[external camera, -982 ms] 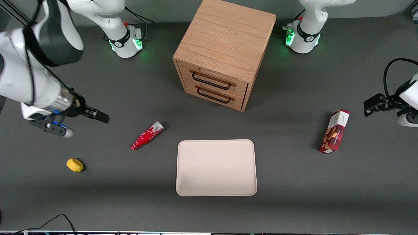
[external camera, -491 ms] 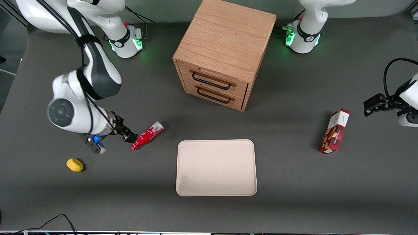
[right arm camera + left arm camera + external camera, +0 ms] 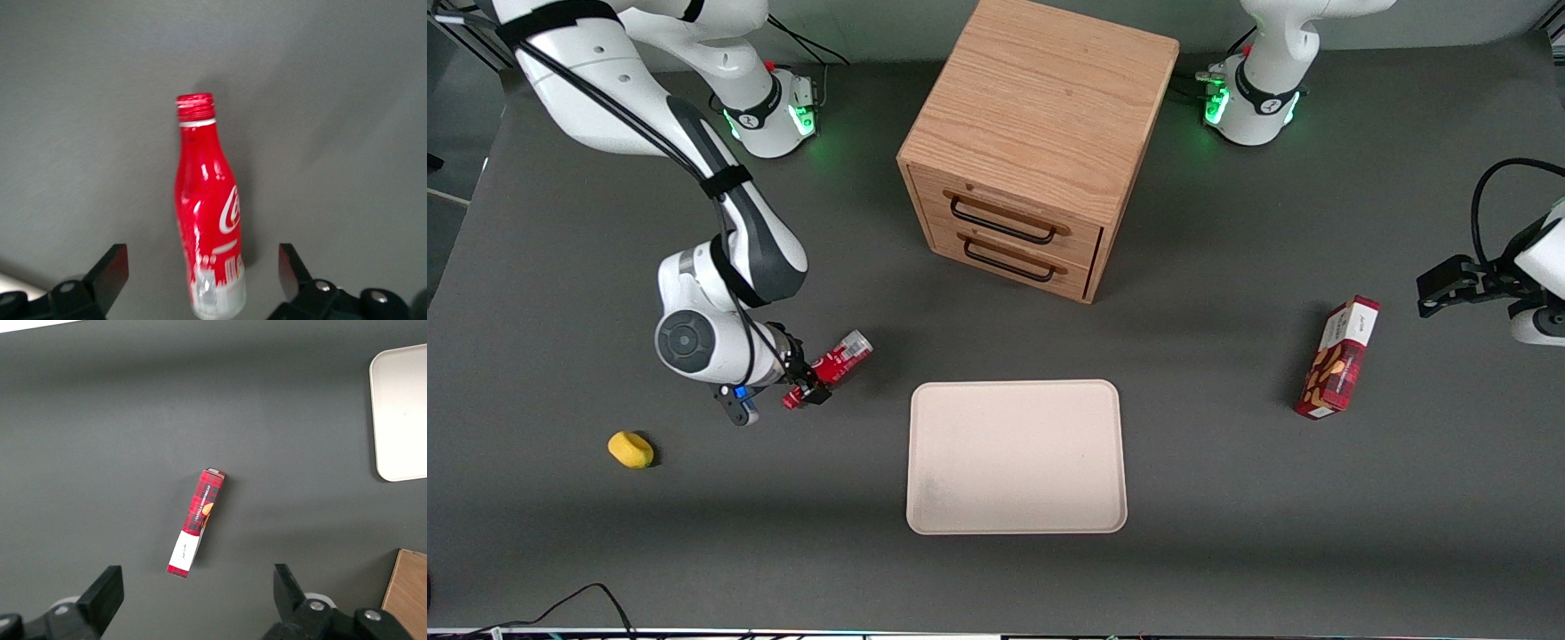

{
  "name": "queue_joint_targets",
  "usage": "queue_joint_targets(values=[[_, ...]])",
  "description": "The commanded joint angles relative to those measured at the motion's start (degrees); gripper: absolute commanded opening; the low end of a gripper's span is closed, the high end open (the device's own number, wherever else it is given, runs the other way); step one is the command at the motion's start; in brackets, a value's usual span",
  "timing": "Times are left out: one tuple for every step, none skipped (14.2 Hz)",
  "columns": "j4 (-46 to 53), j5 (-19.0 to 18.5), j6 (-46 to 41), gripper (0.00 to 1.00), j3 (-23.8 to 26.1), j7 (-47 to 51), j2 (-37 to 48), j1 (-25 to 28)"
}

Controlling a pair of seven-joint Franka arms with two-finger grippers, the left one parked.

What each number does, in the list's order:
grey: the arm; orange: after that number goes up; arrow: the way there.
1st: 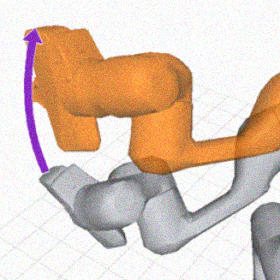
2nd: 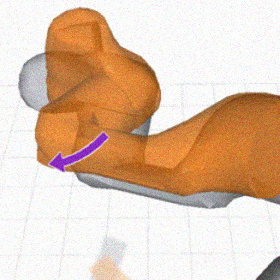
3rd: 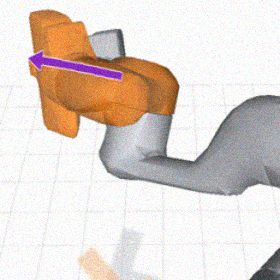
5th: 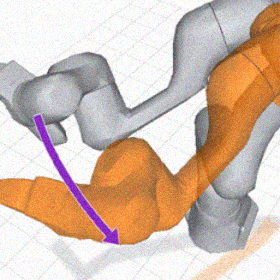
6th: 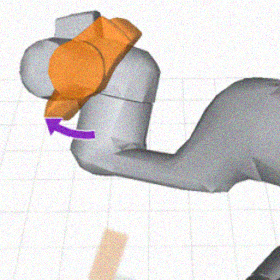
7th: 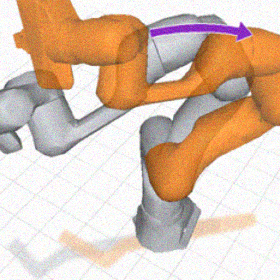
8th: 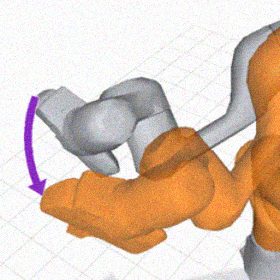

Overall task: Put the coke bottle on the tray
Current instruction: 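Lower the right gripper around the bottle's body and close it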

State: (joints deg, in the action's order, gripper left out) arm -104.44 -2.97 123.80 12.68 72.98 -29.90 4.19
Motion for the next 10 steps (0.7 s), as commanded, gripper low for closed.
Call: queue_joint_targets(values=[[-2.8,-1.6,4.5,1.0,-0.1,3.4,-0.8,0.4],[-3.5,-1.6,5.8,1.0,-0.1,3.4,-0.9,0.4],[-3.7,-1.6,6.8,1.0,-0.1,3.4,-1.2,0.2],[-4.2,-1.6,7.9,1.0,-0.1,3.4,-1.6,0.2],[-4.8,-1.6,9.7,1.0,-0.1,3.4,-1.8,0.2],[-5.9,-1.5,12.1,1.0,-0.1,3.4,-2.1,0.3],[-6.9,-1.5,14.3,1.0,-0.1,3.7,-2.6,0.3],[-7.1,-1.6,15.1,0.97,-0.1,4.0,-2.9,0.4],[-7.1,-1.6,15.0,0.84,-0.1,4.0,-2.9,0.4],[-7.1,-1.6,15.0,0.69,-0.1,4.0,-2.9,0.4]])
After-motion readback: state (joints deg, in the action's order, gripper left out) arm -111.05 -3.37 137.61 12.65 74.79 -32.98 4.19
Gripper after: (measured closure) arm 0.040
